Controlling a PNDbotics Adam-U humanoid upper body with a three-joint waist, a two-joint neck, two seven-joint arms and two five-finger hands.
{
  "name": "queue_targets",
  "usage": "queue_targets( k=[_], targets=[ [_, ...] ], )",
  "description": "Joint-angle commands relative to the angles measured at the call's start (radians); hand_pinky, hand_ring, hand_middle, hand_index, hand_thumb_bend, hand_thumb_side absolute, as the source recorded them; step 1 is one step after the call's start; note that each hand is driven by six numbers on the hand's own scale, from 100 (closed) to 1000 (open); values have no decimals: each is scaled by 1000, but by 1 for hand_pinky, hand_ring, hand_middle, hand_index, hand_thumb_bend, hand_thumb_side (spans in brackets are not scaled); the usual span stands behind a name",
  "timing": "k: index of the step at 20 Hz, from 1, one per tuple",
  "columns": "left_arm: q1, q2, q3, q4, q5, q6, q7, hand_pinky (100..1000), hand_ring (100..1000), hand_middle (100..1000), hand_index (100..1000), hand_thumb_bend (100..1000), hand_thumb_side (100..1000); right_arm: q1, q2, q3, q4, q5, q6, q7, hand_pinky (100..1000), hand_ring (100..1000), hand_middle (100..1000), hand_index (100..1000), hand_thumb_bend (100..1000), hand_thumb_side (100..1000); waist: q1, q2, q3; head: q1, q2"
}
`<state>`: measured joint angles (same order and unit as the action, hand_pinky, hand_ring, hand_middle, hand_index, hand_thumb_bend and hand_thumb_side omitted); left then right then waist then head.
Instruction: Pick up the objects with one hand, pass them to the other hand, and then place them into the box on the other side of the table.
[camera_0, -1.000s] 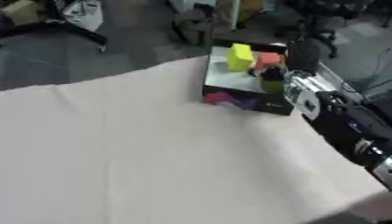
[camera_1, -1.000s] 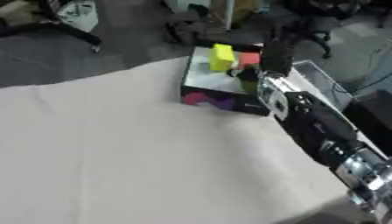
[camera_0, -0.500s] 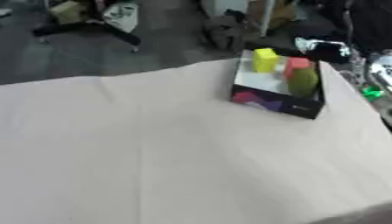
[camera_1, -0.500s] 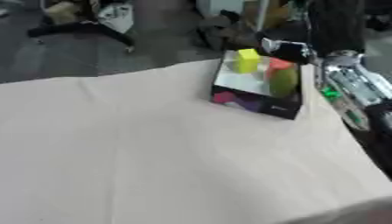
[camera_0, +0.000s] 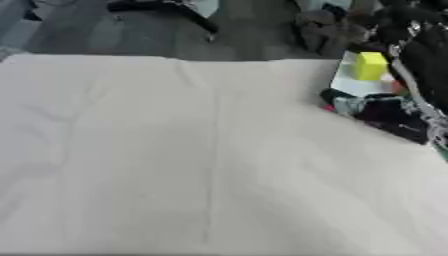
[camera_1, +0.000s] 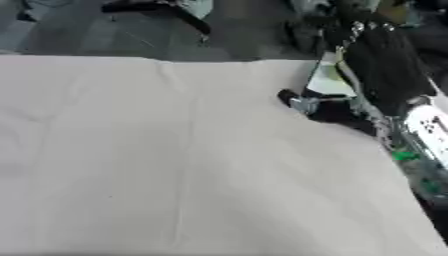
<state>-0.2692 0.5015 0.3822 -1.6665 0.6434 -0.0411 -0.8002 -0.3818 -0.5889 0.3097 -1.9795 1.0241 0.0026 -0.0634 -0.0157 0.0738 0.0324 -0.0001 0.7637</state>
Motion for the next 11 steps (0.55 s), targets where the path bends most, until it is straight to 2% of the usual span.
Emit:
queue_targets(
  k=[1, 7, 11],
  targets=[
    [4, 7, -5, -1, -29, -6, -29, 679, 634, 568, 738, 100, 736, -22, 6, 22, -20, -42, -12, 24, 690, 796, 1000, 875, 681, 456, 4, -20, -1, 7, 6],
    [21, -17, -4, 15, -69, -16, -57, 679, 633, 566, 737, 100, 755, -18, 26, 36, -20, -76, 3, 21, 667, 795, 1000, 878, 725, 443, 12, -16, -6, -15, 6],
    [21, -29, -5, 25, -84, -18, -68, 679, 633, 565, 737, 100, 762, -21, 30, 38, -20, -84, 5, 12, 660, 795, 1000, 879, 742, 434, 18, -13, -12, -10, 6]
  ],
)
